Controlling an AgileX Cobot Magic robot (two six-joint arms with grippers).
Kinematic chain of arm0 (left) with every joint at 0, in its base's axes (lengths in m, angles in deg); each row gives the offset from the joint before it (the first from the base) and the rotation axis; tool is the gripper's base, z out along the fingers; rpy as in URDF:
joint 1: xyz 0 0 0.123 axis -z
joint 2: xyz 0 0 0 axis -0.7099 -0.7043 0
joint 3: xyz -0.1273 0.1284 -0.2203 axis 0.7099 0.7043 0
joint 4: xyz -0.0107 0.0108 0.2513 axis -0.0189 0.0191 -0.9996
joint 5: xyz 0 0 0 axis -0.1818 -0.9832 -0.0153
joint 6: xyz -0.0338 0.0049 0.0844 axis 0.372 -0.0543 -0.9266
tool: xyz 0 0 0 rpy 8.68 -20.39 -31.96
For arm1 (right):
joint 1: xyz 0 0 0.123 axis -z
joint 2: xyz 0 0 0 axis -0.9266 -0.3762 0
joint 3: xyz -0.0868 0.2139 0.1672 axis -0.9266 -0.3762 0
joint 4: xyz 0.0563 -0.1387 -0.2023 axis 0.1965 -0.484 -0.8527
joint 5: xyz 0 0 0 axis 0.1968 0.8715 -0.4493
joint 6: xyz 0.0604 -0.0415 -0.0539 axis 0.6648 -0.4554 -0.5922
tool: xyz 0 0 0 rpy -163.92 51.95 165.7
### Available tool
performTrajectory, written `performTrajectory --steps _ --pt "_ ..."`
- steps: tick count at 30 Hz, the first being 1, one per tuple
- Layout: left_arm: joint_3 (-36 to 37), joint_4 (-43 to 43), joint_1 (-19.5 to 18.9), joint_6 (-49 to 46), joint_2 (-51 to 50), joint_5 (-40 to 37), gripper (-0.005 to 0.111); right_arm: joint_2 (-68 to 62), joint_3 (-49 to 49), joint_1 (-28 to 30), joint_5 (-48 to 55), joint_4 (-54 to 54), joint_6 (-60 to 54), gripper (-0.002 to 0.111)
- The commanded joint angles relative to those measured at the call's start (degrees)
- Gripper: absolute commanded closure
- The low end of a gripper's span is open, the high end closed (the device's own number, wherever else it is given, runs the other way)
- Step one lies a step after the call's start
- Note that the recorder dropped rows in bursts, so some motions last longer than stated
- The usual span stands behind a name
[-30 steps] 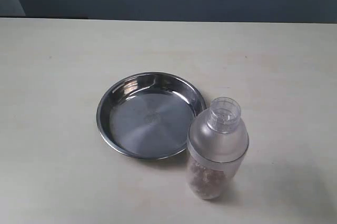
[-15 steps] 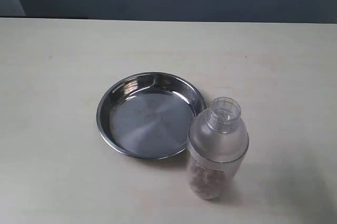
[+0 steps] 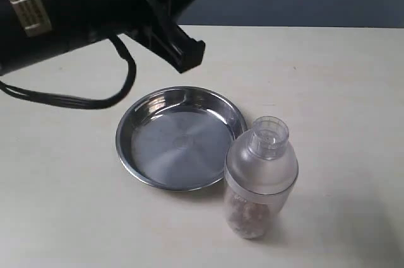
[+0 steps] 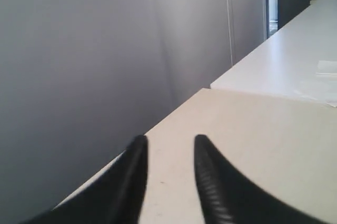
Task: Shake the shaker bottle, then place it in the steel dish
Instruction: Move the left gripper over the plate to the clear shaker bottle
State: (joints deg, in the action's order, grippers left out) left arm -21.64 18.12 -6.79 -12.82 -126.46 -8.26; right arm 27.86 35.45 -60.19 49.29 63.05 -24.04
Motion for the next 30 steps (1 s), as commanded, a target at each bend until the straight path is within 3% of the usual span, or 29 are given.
performTrajectory --steps 1,2,3,5,8,12,14,20,30 --pt "-0.1 -8.9 0.4 7.6 -2.5 1.9 0.02 0.3 -0.1 0.2 -0.7 0.0 -0.1 0.109" --pt "-0.1 -8.9 0.4 7.6 -3.0 2.3 0.003 0.3 -0.1 0.2 -0.7 0.0 -0.1 0.109" --pt "-0.1 -9.2 0.4 8.1 -3.7 3.1 0.001 0.3 -0.1 0.2 -0.7 0.0 -0.1 0.109" --pt "2.0 -14.2 0.4 15.2 -6.3 13.3 0.001 0.3 -0.1 0.2 -0.7 0.0 -0.1 0.109" --pt "4.9 -15.6 -1.4 18.0 -9.3 24.2 0.001 0.3 -0.1 0.2 -0.7 0.0 -0.1 0.109" --pt "6.9 -19.8 -3.2 22.6 -14.1 31.9 0.001 0.3 -0.1 0.2 -0.7 0.0 -0.1 0.109" --pt "8.0 -24.9 -5.0 25.3 -17.7 39.4 0.001 0.3 -0.1 0.2 -0.7 0.0 -0.1 0.109" --pt "9.7 -28.5 -6.9 25.6 -29.6 53.3 0.001 0.3 -0.1 0.2 -0.7 0.0 -0.1 0.109" --pt "9.6 -32.9 -6.9 22.1 -42.6 54.9 0.001 0.3 -0.1 0.2 -0.7 0.0 -0.1 0.109"
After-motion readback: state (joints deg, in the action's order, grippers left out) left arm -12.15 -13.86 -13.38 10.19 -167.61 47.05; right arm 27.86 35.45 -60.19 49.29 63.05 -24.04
